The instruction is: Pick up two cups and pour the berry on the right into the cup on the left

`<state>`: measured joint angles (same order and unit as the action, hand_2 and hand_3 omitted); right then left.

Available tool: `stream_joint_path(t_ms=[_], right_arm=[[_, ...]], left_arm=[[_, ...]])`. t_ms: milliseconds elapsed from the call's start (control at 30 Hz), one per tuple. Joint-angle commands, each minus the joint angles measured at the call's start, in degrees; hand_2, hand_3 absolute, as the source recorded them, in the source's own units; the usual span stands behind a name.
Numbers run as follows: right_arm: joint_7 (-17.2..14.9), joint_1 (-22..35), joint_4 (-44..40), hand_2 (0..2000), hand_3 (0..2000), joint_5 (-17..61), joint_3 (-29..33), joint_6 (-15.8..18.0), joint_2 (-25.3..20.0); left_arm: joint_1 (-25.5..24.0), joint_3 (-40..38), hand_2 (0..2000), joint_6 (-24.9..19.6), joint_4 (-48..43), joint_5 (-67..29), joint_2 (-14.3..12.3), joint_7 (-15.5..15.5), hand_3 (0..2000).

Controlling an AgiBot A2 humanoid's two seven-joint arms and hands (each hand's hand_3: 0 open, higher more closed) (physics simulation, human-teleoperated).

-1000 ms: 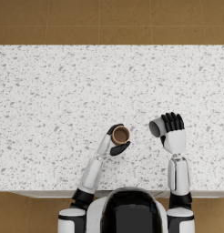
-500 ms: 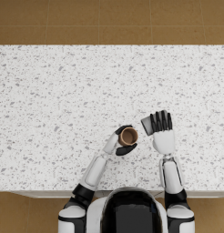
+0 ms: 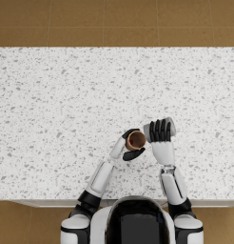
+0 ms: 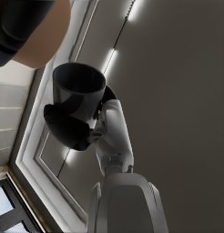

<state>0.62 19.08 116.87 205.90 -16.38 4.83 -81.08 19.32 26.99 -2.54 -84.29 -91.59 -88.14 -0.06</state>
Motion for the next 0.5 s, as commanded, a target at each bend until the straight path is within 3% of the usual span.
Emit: stream_joint_path(t_ms=[33, 500], right_arm=[[0.01, 0.64, 0.48, 2000, 1280, 0.93, 0.32, -0.05, -0.76], [0.04, -0.86, -0.28, 2000, 1280, 3.26, 0.88, -0.47, -0.54]], left_arm=[[0.24, -0.43, 2000, 0.04, -0.85, 0.00, -0.23, -0.01, 1280], [-1.51, -1.43, 2000, -0.11, -1.50, 0.01, 0.33, -0.03, 1280]])
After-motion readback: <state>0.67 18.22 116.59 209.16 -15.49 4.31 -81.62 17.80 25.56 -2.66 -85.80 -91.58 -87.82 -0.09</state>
